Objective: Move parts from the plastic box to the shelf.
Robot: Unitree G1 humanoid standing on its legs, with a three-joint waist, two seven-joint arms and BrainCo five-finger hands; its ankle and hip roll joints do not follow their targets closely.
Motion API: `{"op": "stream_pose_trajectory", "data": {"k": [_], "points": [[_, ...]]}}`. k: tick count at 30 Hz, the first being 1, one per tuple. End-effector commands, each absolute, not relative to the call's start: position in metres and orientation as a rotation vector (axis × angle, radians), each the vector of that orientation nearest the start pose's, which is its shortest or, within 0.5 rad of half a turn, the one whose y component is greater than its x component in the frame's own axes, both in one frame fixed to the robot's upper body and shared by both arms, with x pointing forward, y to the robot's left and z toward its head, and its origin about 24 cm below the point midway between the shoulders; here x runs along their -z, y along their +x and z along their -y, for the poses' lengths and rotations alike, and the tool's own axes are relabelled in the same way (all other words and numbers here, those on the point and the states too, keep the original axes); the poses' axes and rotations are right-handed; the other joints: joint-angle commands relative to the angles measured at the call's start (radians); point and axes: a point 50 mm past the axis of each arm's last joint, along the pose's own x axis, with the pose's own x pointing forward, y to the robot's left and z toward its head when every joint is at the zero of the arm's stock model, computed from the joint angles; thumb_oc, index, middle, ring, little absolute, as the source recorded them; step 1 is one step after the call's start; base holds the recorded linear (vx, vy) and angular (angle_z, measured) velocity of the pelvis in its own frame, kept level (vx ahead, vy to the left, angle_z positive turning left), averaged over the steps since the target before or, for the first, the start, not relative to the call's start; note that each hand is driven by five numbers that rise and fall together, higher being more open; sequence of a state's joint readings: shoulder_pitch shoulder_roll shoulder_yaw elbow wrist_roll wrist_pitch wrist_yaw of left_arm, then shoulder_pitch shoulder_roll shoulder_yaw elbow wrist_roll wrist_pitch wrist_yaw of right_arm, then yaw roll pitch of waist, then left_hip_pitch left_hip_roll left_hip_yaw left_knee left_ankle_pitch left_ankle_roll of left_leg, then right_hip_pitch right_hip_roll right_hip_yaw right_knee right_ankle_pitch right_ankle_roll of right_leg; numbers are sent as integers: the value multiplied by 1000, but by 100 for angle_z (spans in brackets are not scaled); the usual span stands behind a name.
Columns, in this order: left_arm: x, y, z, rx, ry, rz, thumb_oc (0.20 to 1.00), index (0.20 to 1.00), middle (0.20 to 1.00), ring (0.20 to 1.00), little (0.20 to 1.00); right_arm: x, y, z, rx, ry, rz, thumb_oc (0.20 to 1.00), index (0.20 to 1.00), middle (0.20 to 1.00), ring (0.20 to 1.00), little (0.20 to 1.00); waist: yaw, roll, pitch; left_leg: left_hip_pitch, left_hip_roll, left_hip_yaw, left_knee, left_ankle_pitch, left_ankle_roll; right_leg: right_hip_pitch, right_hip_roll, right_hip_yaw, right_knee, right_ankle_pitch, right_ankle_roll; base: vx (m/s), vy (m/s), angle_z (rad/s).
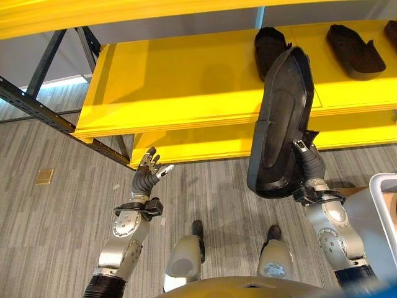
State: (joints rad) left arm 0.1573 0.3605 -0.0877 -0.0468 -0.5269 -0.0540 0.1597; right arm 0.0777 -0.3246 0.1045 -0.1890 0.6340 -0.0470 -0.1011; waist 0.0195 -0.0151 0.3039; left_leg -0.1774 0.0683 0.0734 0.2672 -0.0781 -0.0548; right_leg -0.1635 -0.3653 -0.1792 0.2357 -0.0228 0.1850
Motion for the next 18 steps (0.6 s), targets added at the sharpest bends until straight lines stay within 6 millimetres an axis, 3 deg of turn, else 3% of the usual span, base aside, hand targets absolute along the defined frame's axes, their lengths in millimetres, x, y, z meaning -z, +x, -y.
{"op": "stream_pose_trajectory", "data": {"k": [1, 2, 9, 10, 16, 18], "points": [[-56, 217, -224, -141, -127, 43, 1000, 1000, 1000, 1000, 1000, -101, 239, 180, -73, 335, 240, 200, 200, 200, 200, 200, -13, -24, -34, -121, 92, -52, 92, -4, -48, 198, -29, -37, -88, -58, 14, 67, 124, -4], [-57, 216, -226, -157, -126, 49, 1000, 1000, 1000, 1000, 1000, -103, 243, 174, -102, 337, 245, 200, 200, 200, 200, 200, 7, -31, -33, -139, 65, -55, 137, -38, -32, 211, -50, -48, -94, -34, 22, 64, 129, -4], [-58, 216, -228, -167, -126, 52, 1000, 1000, 1000, 1000, 1000, -105, 245, 171, -112, 336, 248, 200, 200, 200, 200, 200, 13, -37, -37, -151, 53, -55, 149, -46, -23, 206, -61, -55, -93, -17, 27, 53, 39, 8], [-55, 215, -227, -206, -187, 48, 1000, 1000, 1000, 1000, 1000, -115, 258, 153, -207, 310, 268, 200, 200, 200, 200, 200, 27, -53, 36, -35, 57, -64, 78, -66, -17, 25, 19, -7, -6, -13, -11, 256, 9, 2], [-56, 214, -226, -170, -163, 40, 1000, 1000, 1000, 1000, 1000, -122, 266, 157, -187, 258, 291, 200, 200, 200, 200, 200, 32, -52, 32, -35, 98, -96, 37, -28, -49, 42, 37, -57, 19, -50, -16, 91, -139, 44], [-57, 214, -226, -167, -161, 42, 1000, 1000, 1000, 1000, 1000, -126, 268, 156, -190, 236, 303, 200, 200, 200, 200, 200, 33, -50, 33, -33, 100, -98, 29, -23, -51, 48, 37, -64, 16, -53, -18, 22, -47, -57]]}}
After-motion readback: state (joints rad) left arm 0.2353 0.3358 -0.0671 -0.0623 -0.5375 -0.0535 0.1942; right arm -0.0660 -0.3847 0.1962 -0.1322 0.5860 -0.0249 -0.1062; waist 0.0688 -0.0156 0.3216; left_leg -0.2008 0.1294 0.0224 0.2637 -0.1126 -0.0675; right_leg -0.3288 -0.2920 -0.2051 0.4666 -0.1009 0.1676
